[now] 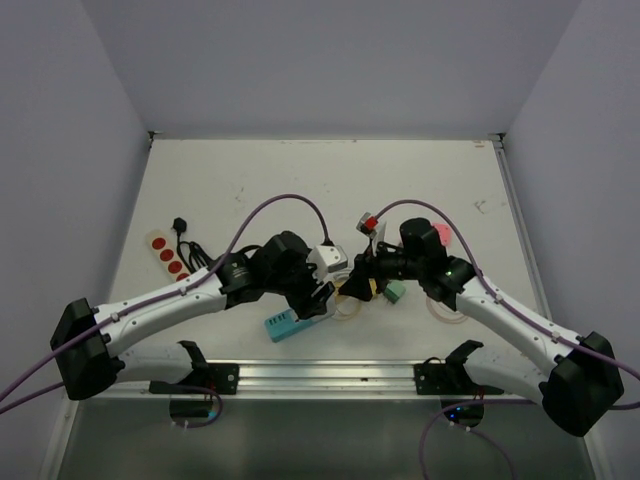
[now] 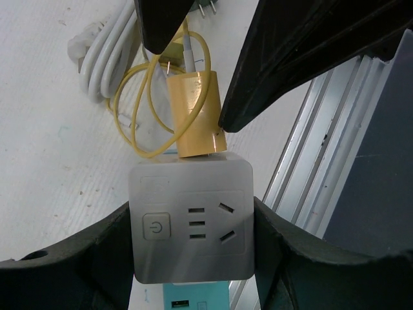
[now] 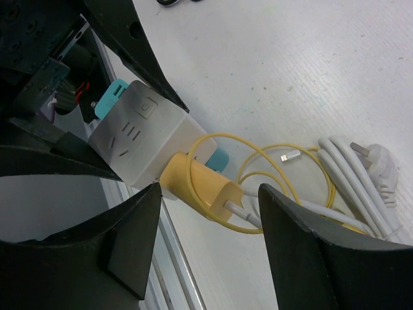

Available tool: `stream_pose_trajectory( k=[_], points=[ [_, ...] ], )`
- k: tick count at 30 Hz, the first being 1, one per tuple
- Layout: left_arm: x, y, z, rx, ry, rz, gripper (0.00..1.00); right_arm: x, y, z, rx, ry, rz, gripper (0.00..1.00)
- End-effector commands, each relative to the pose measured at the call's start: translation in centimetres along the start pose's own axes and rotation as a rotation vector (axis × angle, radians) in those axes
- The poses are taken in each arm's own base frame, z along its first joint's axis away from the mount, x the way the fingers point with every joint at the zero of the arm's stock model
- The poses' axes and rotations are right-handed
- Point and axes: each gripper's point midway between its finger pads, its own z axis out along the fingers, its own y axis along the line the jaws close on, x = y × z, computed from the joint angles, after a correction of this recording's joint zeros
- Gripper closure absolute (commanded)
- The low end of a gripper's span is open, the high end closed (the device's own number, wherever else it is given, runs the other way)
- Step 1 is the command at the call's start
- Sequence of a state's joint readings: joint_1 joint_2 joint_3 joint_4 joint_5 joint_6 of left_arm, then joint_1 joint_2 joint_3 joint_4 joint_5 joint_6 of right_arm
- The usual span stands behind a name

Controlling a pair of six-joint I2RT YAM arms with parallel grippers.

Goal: Pull the plug off the socket

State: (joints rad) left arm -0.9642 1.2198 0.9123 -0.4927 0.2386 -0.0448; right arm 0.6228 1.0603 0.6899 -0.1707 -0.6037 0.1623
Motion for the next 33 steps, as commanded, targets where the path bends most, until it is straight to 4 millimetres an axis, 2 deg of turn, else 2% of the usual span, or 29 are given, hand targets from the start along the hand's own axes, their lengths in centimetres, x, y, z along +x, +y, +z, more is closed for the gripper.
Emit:
stream_pose_trajectory(
  k=[1,4,8,12,18,24,29,32,33],
  points=[
    [-3.9,-1.7,-2.6,0.081,-0.134,0.07,1.0,0.0,0.8,0.3,-0.057,-0.007,-0.062,0.34],
    [-4.1,-1.8,-3.3,0.095,-0.149,0.099,1.0,0.5,1.4,0.5,-0.103,0.003,-0.071,0.34],
    [-4.8,-1.9,-4.4,0.109,-0.194,0.115,1.0,-0.1,3.0,0.4,-0.189,-0.026,-0.109,0.34],
    [-5.7,-2.0,-5.4,0.128,-0.239,0.124,1.0,-0.7,3.8,0.3,-0.243,-0.053,-0.153,0.36],
    [-6.2,-1.9,-6.1,0.163,-0.265,0.123,1.0,-1.1,5.2,0.4,-0.354,-0.039,-0.201,0.38],
    [-6.3,-1.2,-6.2,0.174,-0.277,0.108,1.0,-1.9,5.3,0.8,-0.389,-0.042,-0.266,0.43],
    [-6.2,-1.0,-5.9,0.181,-0.277,0.1,1.0,-2.6,5.3,0.9,-0.382,-0.058,-0.302,0.55],
    [-5.9,-0.9,-5.8,0.187,-0.275,0.096,1.0,-2.8,4.9,0.8,-0.355,-0.063,-0.326,0.7],
    [-5.8,-0.8,-5.8,0.185,-0.276,0.093,1.0,-2.9,4.8,0.8,-0.349,-0.067,-0.332,0.82]
  ],
)
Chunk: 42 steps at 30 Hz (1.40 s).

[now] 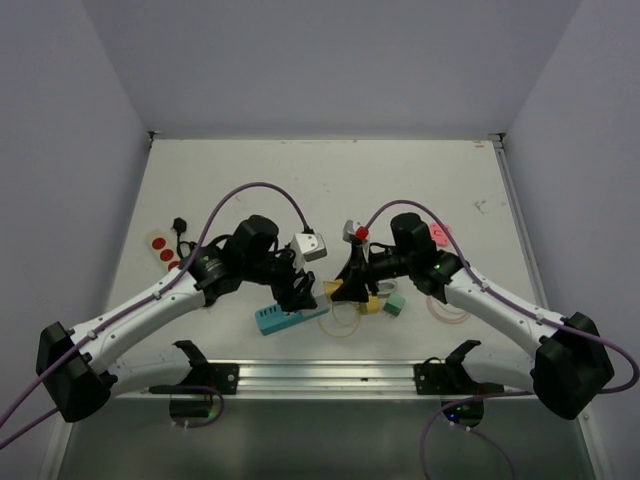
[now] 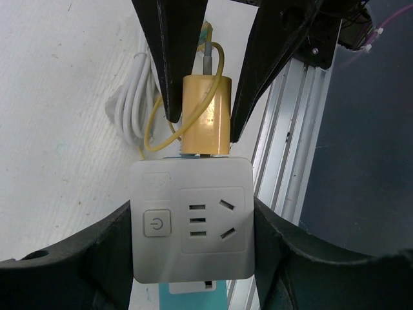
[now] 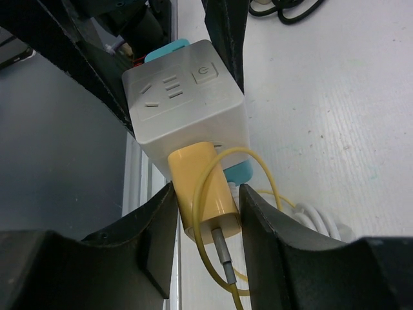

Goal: Pull the plug off the socket

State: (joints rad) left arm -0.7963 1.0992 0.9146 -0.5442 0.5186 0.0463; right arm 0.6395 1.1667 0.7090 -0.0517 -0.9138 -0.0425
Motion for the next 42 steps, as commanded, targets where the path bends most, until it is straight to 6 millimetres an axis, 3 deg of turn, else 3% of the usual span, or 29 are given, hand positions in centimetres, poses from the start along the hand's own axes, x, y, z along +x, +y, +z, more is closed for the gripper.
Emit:
stream_pose_trajectory(
  k=[1,3,10,18,23,27,33,35,39,40,42],
  points=[
    [-4.4,-0.7,-1.2,0.029,-0.158,0.091,1.0,-2.9,0.4,-0.3,-0.009,-0.053,-0.12,0.88],
    [-4.3,-0.4,-1.5,0.019,-0.167,0.085,1.0,-3.2,0.2,-0.6,0.006,-0.061,-0.136,1.0],
    [-3.3,1.0,-2.0,-0.025,-0.164,0.057,1.0,-3.6,-2.3,-2.8,0.046,-0.13,-0.152,1.0],
    [-1.8,4.0,-2.4,-0.128,-0.155,0.006,1.0,-2.3,-4.8,-4.8,0.042,-0.119,-0.099,1.0],
    [-1.4,4.2,-1.9,-0.112,-0.138,-0.003,1.0,-2.3,-6.9,-7.0,0.077,-0.152,-0.066,1.0],
    [-1.0,4.5,-1.7,-0.122,-0.129,-0.011,1.0,-2.7,-7.4,-8.0,0.096,-0.159,-0.065,1.0],
    [-1.2,7.0,-2.1,-0.265,-0.13,-0.044,1.0,-3.0,-10.7,-8.6,0.29,-0.172,0.053,1.0],
    [-0.9,8.6,-2.2,-0.345,-0.107,-0.073,1.0,-3.6,-12.5,-9.3,0.398,-0.199,0.07,1.0],
    [0.1,11.9,-2.2,-0.505,-0.043,-0.156,1.0,-5.6,-11.6,-9.7,0.397,-0.273,0.109,1.0],
    [0.5,12.3,-1.5,-0.499,-0.013,-0.172,1.0,-6.8,-10.8,-10.1,0.395,-0.301,0.078,1.0],
    [-0.1,11.0,-0.5,-0.393,-0.015,-0.159,1.0,-8.2,-10.7,-10.7,0.43,-0.341,0.072,1.0]
  ],
)
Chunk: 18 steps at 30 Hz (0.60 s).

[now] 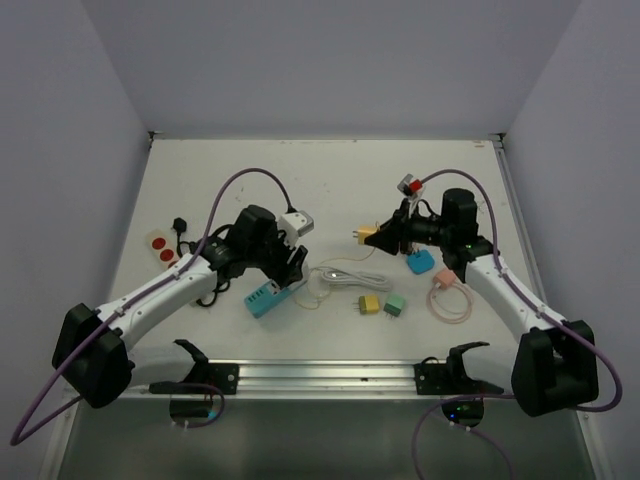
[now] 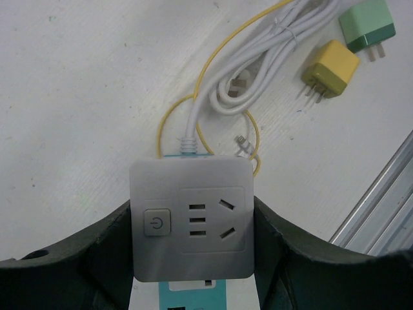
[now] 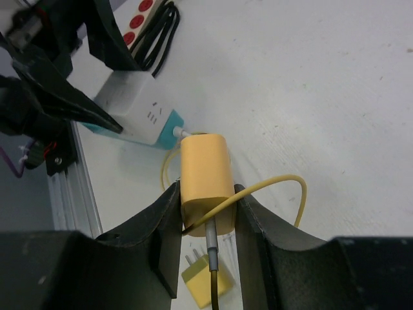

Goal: Pull the plug off the socket

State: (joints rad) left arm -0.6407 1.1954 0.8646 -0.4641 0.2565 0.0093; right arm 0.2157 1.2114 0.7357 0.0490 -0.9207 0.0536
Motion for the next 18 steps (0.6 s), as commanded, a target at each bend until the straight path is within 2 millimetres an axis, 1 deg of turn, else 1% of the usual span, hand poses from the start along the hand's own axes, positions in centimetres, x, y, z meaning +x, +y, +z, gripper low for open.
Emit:
stream_pose_trajectory(
  k=[1,2,3,4,6,7,8,9,10,12,13,14,15,18],
  points=[
    [-3.2,0.2,0.2,0.001,-0.067,-0.013,1.0,-5.7,1.0,-1.2,0.062,-0.153,-0.06,1.0],
    [-3.8,0.2,0.3,0.004,-0.091,-0.014,1.0,-6.4,0.9,-1.5,0.087,-0.162,-0.067,1.0],
    [-4.0,0.8,0.3,-0.029,-0.099,-0.02,1.0,-6.7,0.5,-1.8,0.13,-0.169,-0.065,1.0],
    [-4.1,1.1,0.3,-0.051,-0.104,-0.027,1.0,-7.0,-0.5,-2.5,0.219,-0.182,-0.065,1.0],
    [-4.2,2.6,0.1,-0.133,-0.099,-0.04,1.0,-7.8,-2.2,-3.8,0.357,-0.225,-0.047,1.0],
    [-4.1,3.1,0.2,-0.161,-0.088,-0.049,1.0,-8.4,-4.4,-5.3,0.524,-0.265,-0.026,1.0],
    [-4.0,3.5,0.0,-0.183,-0.075,-0.057,1.0,-8.6,-5.6,-6.2,0.605,-0.279,-0.005,1.0],
    [-4.0,4.3,-0.2,-0.223,-0.071,-0.063,1.0,-8.6,-6.6,-6.9,0.671,-0.284,0.02,1.0],
    [-4.0,4.8,-0.2,-0.243,-0.067,-0.077,1.0,-7.8,-7.6,-7.4,0.725,-0.258,0.05,1.0],
    [-4.0,5.7,-0.5,-0.282,-0.072,-0.099,1.0,-7.4,-9.3,-7.7,0.79,-0.246,0.107,1.0],
    [-4.0,6.4,-0.7,-0.322,-0.074,-0.119,1.0,-7.5,-9.7,-7.6,0.799,-0.253,0.123,1.0],
    [-3.9,7.5,-1.0,-0.365,-0.074,-0.139,1.0,-7.2,-10.0,-7.3,0.792,-0.252,0.136,1.0],
    [-3.9,7.9,-1.1,-0.383,-0.076,-0.161,1.0,-7.0,-10.4,-6.7,0.782,-0.252,0.156,1.0],
    [-3.9,9.2,-1.2,-0.436,-0.076,-0.199,1.0,-6.4,-11.7,-5.6,0.782,-0.253,0.216,1.0]
  ],
)
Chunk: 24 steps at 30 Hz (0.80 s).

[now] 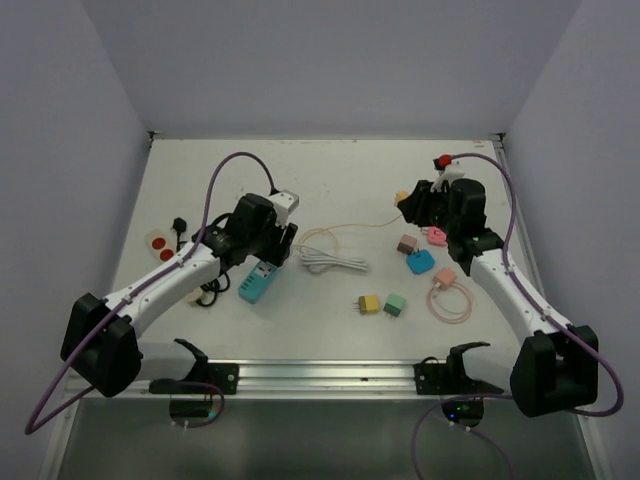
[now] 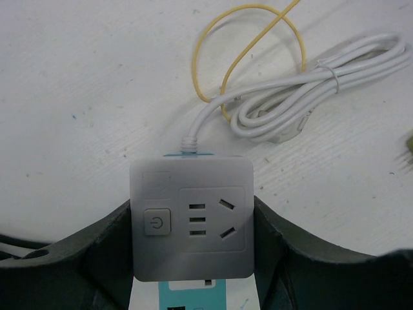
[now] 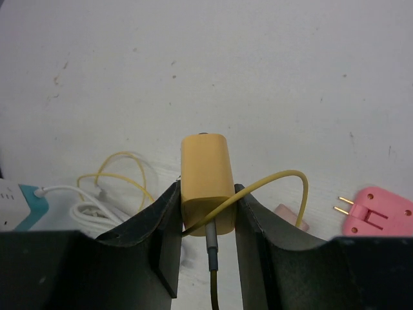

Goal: Pull the plug off the socket

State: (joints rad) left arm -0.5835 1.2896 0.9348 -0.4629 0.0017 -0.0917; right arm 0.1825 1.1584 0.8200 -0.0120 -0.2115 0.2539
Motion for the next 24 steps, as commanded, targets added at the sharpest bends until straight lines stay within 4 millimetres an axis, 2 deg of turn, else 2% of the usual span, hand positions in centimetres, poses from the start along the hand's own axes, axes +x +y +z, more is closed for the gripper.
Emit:
stream_pose_trajectory(
  k=[1,5,7,12,14,17,24],
  points=[
    [-3.5,3.1,-0.4,-0.151,-0.09,-0.088,1.0,-1.6,-1.3,1.6,0.083,-0.053,0.084,1.0],
    [-3.3,4.1,0.2,-0.209,-0.078,-0.132,1.0,0.0,-3.6,3.4,0.19,-0.042,0.159,1.0],
    [-3.0,4.5,0.6,-0.23,-0.067,-0.148,1.0,1.1,-6.0,4.0,0.309,-0.037,0.206,1.0],
    [-1.6,6.6,0.7,-0.321,-0.033,-0.215,1.0,2.9,-11.0,3.4,0.486,-0.03,0.311,1.0],
    [-1.7,6.8,0.8,-0.322,-0.041,-0.233,1.0,3.5,-11.0,3.9,0.449,-0.013,0.339,1.0],
    [-2.3,6.0,1.6,-0.274,-0.061,-0.257,1.0,4.8,-10.5,5.1,0.397,0.044,0.355,0.98],
    [-3.8,4.5,3.8,-0.181,-0.112,-0.303,1.0,8.1,-9.0,8.3,0.28,0.182,0.428,0.77]
  ],
)
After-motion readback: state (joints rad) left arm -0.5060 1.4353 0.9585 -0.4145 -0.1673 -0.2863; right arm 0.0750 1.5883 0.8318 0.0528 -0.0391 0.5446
